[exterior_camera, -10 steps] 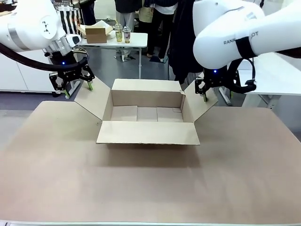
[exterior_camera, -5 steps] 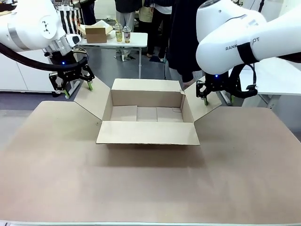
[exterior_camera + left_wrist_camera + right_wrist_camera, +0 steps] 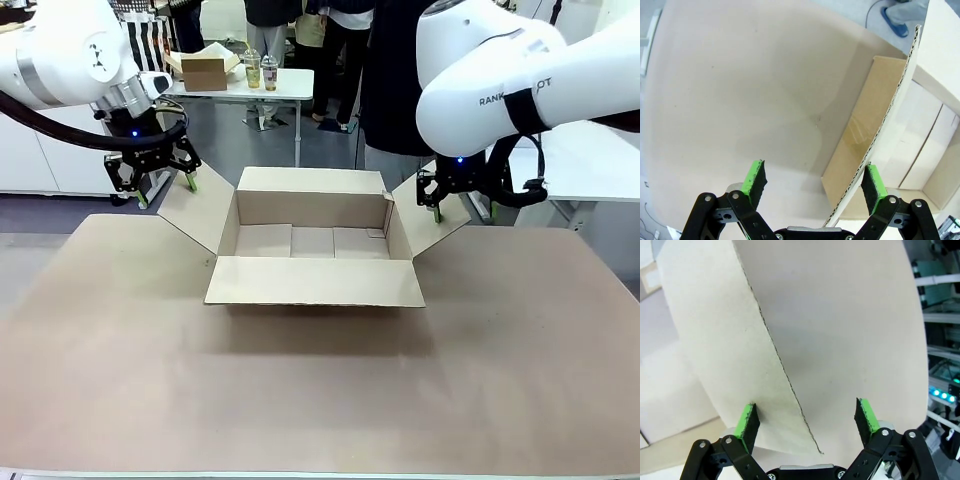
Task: Pack the gift set into the box.
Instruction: Lift both hands away from the flaps of the Package Box.
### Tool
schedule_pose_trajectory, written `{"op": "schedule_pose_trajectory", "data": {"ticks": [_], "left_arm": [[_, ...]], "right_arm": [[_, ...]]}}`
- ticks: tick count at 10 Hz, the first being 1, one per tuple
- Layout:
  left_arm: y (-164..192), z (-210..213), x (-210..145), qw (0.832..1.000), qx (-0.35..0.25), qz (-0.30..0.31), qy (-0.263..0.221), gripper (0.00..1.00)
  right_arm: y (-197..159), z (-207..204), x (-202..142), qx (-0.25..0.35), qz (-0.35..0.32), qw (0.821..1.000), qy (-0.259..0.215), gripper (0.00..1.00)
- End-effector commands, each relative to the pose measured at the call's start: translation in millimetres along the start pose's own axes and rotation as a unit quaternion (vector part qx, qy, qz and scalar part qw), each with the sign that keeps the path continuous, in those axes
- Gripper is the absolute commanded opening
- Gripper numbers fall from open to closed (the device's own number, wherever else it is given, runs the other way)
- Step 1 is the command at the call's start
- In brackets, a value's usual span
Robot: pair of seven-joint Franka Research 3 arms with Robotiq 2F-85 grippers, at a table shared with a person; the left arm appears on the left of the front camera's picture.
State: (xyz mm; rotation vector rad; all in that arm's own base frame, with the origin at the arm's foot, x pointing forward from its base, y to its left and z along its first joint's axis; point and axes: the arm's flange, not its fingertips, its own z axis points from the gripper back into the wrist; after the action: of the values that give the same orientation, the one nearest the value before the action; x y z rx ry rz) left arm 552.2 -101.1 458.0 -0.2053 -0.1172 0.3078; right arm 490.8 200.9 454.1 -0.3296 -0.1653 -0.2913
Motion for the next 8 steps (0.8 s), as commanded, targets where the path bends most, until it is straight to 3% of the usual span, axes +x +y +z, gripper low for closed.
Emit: {"op": "schedule_pose_trajectory", "data": {"ticks": [1,8], "left_arm": [[-1.5,1.6,0.1,1.000,0.007,0.007,0.000,1.00],[-1.5,1.6,0.1,1.000,0.007,0.007,0.000,1.00]], "right_arm": [[-1.9,3.1,1.9,-0.002,-0.002,1.000,0.001,1.00],[-1.9,3.1,1.9,-0.002,-0.002,1.000,0.001,1.00]]}}
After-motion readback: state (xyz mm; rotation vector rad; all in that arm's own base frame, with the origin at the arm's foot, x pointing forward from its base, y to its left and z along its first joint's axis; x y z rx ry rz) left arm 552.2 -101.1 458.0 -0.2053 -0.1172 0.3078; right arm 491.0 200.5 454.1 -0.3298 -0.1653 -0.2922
